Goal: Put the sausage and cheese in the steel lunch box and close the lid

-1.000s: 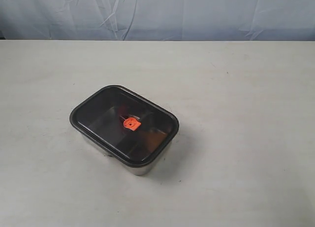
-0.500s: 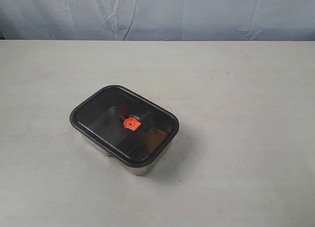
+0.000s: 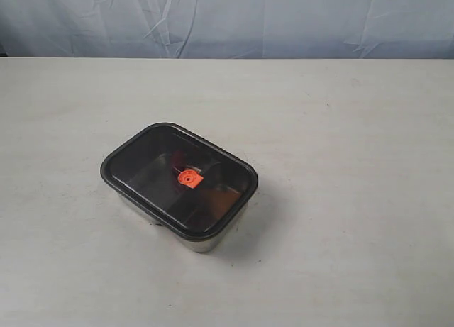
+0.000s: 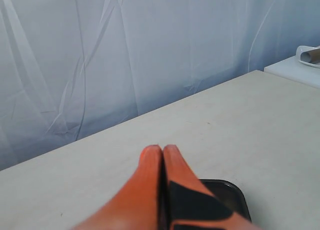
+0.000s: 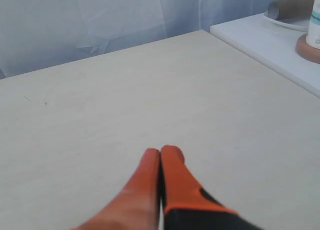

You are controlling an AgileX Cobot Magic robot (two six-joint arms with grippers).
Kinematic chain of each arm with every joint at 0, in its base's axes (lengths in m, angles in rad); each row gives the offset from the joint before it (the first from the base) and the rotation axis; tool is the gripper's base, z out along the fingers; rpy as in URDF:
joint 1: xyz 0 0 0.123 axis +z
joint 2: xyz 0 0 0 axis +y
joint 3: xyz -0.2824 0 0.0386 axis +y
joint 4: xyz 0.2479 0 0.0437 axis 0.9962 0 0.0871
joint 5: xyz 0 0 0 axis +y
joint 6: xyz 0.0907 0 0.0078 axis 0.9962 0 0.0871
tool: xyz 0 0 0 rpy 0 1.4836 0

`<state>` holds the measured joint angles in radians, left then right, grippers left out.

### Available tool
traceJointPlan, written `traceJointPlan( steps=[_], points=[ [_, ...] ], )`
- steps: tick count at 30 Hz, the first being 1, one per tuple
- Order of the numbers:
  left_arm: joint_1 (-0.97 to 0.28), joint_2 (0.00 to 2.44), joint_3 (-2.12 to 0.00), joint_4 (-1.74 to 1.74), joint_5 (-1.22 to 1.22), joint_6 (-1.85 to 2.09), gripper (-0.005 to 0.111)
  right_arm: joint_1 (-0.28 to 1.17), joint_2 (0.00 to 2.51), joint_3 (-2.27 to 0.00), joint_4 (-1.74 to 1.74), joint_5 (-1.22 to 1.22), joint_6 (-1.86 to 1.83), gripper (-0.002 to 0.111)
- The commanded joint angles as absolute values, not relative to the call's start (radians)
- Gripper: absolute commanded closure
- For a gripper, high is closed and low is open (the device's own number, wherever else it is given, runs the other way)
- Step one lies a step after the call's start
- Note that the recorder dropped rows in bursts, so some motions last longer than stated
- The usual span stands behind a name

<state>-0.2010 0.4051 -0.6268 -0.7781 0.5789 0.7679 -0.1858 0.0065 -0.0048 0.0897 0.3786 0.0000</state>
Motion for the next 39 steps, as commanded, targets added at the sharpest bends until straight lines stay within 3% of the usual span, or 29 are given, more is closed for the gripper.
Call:
traceJointPlan(
  steps=[1, 8, 15, 18, 26, 36, 39],
  points=[
    [-0.201, 0.397, -0.623, -0.780, 0.583, 0.764, 0.107, -0.189, 0.000, 0.000, 0.091, 0.365, 0.000, 0.109],
    [-0.200, 0.345, -0.575, -0.692, 0.564, 0.762, 0.107, -0.189, 0.000, 0.000, 0.098, 0.365, 0.000, 0.109],
    [0.003, 0.033, -0.218, -0.388, 0.455, 0.290, 0.107, -0.189, 0.000, 0.000, 0.098, 0.368, 0.000, 0.109],
    [0.020, 0.000, -0.118, -0.309, 0.451, 0.139, 0.107, -0.189, 0.000, 0.000, 0.122, 0.368, 0.000, 0.109],
    [0.020, 0.000, -0.005, -0.214, 0.392, 0.025, 0.107, -0.189, 0.000, 0.000, 0.122, 0.368, 0.000, 0.109],
    [0.020, 0.000, 0.000, -0.169, 0.272, 0.022, 0.107, -0.189, 0.000, 0.000, 0.122, 0.364, 0.000, 0.109],
    [0.020, 0.000, 0.000, -0.020, 0.218, 0.025, 0.107, -0.189, 0.000, 0.000, 0.122, 0.364, 0.000, 0.109]
  ],
)
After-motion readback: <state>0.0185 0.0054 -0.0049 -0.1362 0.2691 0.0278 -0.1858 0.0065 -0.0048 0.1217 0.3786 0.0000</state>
